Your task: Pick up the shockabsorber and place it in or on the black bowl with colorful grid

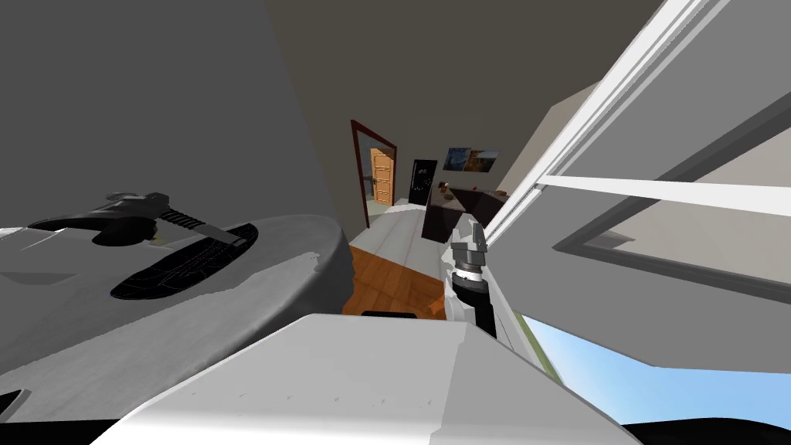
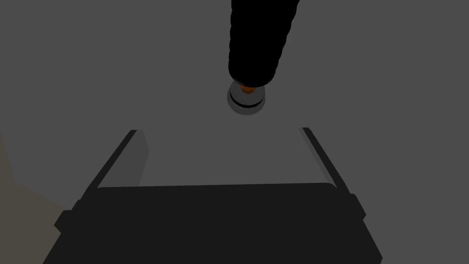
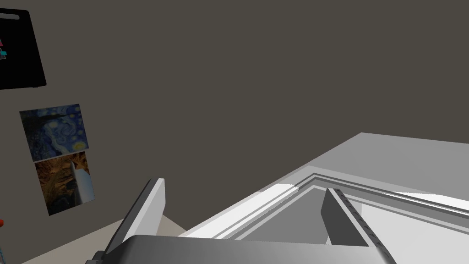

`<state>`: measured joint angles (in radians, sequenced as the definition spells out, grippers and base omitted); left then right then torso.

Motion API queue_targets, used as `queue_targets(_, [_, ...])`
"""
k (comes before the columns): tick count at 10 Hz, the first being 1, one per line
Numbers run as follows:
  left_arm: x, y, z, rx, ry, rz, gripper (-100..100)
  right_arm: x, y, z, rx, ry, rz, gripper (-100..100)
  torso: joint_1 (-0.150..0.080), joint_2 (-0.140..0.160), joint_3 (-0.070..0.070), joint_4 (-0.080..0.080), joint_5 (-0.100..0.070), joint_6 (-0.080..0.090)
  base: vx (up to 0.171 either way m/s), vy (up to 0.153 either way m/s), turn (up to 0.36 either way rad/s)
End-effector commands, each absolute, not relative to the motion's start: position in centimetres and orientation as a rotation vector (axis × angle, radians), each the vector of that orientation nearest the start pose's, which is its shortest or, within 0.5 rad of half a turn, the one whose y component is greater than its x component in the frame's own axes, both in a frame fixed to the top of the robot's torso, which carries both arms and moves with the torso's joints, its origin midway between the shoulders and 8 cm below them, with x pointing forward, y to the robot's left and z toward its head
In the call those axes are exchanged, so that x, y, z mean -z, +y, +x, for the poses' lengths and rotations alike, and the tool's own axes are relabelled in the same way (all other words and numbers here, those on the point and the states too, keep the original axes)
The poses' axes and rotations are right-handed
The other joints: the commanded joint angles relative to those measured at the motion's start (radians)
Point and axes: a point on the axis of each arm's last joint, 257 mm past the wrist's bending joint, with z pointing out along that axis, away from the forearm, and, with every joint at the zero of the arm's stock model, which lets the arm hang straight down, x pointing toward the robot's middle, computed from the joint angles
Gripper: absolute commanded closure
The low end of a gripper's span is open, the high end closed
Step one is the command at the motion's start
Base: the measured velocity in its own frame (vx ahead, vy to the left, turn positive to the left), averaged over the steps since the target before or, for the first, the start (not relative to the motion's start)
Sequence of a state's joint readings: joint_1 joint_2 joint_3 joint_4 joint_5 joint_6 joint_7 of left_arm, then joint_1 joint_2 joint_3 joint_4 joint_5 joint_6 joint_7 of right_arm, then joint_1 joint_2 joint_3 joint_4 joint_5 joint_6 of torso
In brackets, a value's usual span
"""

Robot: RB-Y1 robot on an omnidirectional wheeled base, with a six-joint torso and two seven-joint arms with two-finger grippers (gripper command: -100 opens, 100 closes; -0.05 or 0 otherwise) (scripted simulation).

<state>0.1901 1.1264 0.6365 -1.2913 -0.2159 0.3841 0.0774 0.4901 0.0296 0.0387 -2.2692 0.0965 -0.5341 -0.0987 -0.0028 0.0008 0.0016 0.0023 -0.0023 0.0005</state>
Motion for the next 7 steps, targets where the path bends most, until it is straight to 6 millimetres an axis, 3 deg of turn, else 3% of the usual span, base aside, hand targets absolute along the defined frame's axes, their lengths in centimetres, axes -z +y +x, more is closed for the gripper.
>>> queue_targets(1, [-6.8, 85.3, 32.8, -0.399, 1.093, -0.979, -100, -2.9, -25.6, 34.4, -1.384, 0.600, 0.633, 0, 0.000, 0.000, 0.000, 0.000, 0.000, 0.000, -0.055, 0.010, -0.050])
queue_targets(5, [-8.0, 85.4, 32.8, -0.405, 1.090, -0.985, -100, -2.9, -25.6, 34.4, -1.384, 0.600, 0.633, 0, -0.001, -0.001, 0.000, 0.000, 0.000, 0.000, -0.034, 0.005, -0.031])
queue_targets(6, [-8.1, 85.5, 32.8, -0.406, 1.089, -0.986, 0, -2.9, -25.6, 34.4, -1.384, 0.600, 0.633, 0, -0.001, -0.002, -0.001, 0.000, 0.000, 0.000, 0.000, 0.000, 0.000])
queue_targets(7, [-8.1, 85.5, 32.8, -0.406, 1.089, -0.986, 0, -2.9, -25.6, 34.4, -1.384, 0.600, 0.633, 0, -0.001, -0.002, -0.001, -0.001, 0.000, 0.000, 0.000, 0.000, 0.000])
